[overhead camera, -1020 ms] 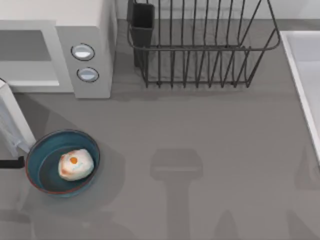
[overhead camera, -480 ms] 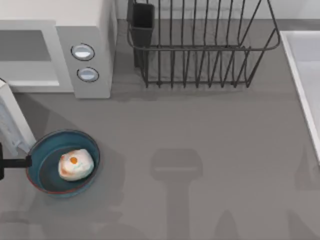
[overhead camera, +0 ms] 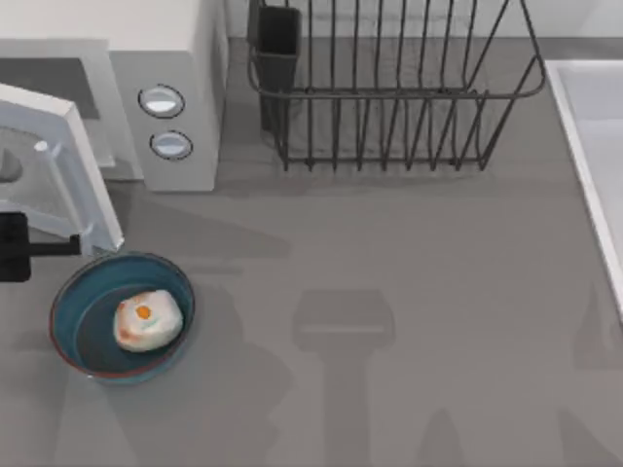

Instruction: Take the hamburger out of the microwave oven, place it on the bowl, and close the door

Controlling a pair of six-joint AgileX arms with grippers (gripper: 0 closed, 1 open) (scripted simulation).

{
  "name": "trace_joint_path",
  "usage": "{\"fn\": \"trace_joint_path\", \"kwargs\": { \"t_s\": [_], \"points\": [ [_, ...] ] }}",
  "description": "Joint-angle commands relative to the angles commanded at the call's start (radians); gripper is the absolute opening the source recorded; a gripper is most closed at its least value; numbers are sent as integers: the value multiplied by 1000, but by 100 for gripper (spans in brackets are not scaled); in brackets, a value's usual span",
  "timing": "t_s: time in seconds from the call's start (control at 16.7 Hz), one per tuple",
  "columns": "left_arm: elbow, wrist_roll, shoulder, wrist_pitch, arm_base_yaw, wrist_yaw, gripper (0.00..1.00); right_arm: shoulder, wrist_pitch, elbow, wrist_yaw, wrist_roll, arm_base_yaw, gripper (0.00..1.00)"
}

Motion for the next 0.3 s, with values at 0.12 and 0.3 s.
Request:
{"fn": "trace_joint_path", "kwargs": {
  "t_s": [0.12, 0.3],
  "points": [
    [46, -4, 72, 34, -7, -4, 0, 0, 0, 0, 0, 0, 0, 100],
    [70, -6, 103, 51, -10, -7, 0, 0, 0, 0, 0, 0, 0, 100]
  ]
}}
